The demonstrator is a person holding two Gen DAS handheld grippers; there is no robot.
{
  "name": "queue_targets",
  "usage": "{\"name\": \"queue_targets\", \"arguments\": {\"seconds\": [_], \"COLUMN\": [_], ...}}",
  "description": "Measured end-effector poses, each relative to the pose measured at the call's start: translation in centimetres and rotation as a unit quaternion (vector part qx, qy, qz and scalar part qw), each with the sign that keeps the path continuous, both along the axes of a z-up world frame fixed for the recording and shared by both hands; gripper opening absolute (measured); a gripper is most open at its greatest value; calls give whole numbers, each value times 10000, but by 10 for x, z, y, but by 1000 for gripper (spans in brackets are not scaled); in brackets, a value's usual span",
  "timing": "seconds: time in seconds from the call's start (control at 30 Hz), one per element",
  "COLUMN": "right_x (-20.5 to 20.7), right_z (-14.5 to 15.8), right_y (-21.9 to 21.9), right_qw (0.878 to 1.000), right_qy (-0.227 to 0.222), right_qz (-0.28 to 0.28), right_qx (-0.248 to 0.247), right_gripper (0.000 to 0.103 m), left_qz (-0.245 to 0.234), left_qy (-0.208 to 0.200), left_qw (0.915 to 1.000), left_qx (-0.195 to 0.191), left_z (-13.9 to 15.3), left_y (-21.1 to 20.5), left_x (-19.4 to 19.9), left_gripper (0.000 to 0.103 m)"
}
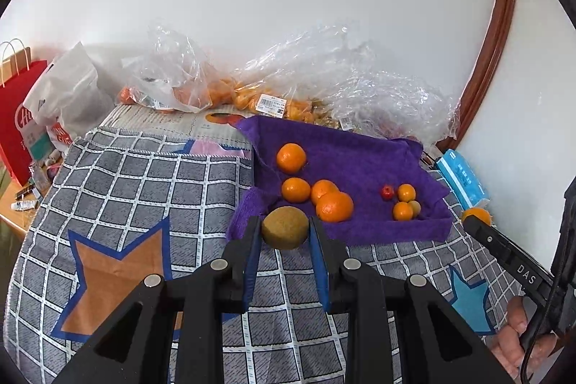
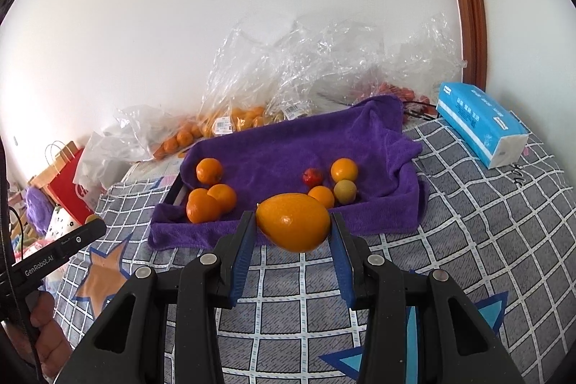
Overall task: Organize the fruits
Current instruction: 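Carry the oval orange and small yellow fruit over the purple towel, then lower both tools onto the towel and open them to release the fruits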
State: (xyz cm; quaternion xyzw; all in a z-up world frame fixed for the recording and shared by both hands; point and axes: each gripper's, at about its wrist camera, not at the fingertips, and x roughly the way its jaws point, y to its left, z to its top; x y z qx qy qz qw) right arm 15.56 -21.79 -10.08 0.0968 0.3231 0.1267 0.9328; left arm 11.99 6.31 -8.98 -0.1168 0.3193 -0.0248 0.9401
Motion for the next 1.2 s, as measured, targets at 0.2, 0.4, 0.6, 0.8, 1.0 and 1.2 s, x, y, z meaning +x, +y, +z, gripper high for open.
{"name": "queue_targets", "arguments": {"seconds": [0.2, 0.4, 0.6, 0.8, 1.0, 1.2], "right_x": [6, 14, 27, 49, 71, 94], "right_z": [9, 15, 18, 16, 16, 7], "right_y": [7, 13, 13, 3, -8, -8], "right_qw": [9998, 9997, 9994, 9995, 9995, 9997], "right_qy": [-94, -153, -210, -156, -159, -69], "right_qz": [69, 112, 81, -49, -135, -104], "right_qx": [-140, -183, -255, -256, -235, -228], "right_gripper": [41, 41, 41, 41, 41, 41], "left_qz": [-11, 9, 158, 268, 91, -148], "left_qy": [-14, 3, 54, 265, 405, 594], "left_qw": [10000, 10000, 9999, 9987, 9981, 9976], "left_qx": [-42, 5, 29, -348, -461, -308], "left_z": [7, 11, 9, -2, -7, -21], "left_y": [3, 7, 20, 39, 27, 3], "left_x": [6, 17, 32, 54, 79, 103], "left_gripper": [25, 25, 25, 25, 25, 25]}}
